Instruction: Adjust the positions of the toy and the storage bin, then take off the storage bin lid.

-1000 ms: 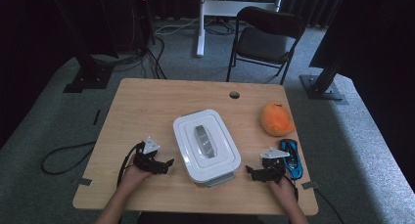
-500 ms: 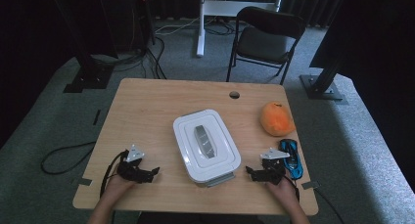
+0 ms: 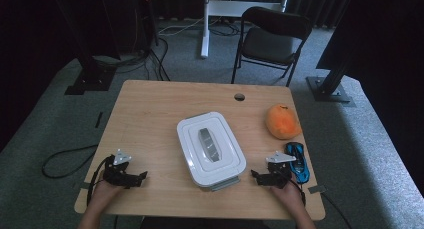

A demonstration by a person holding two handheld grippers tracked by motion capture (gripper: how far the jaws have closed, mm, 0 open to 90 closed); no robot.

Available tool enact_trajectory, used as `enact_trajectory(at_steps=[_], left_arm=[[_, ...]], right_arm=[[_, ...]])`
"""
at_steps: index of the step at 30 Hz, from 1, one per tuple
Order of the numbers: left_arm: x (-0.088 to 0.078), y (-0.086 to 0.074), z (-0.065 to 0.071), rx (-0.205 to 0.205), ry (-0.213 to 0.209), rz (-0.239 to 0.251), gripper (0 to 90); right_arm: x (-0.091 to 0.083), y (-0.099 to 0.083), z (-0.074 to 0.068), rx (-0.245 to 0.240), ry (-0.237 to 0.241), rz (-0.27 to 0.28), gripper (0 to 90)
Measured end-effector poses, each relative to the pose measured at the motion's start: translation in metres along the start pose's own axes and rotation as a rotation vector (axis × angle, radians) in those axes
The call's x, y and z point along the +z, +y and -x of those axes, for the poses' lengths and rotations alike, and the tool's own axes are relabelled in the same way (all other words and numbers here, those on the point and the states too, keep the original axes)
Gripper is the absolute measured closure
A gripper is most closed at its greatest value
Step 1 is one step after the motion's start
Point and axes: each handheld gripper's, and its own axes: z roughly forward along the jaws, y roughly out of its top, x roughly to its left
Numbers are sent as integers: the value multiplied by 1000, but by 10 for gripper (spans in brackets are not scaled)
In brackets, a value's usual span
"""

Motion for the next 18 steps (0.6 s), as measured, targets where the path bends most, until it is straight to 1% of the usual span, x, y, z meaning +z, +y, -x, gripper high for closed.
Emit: enact_trajectory(at_steps=[1,2,5,6,9,15,18], left_arm=[[2,-3,0,11,3,-4,1],[2,-3,0,11,3,-4,1],[2,-4,-1,18,-3,6,1],[2,-5,-1,26,-8,24,1],[3,-5,0,33,-16,25,1],[2,-6,1,21,-3,22,1],[2,-6,1,8,8,22,1]], right_arm=[[0,0,0,0,0,0,123],[0,0,0,0,0,0,123],[0,0,0,0,0,0,123],[0,0,0,0,0,0,123],[0,0,0,0,0,0,123],[-1,-1,1,-6,5,1,123],[-2,0,0,-11,8,-11,123]])
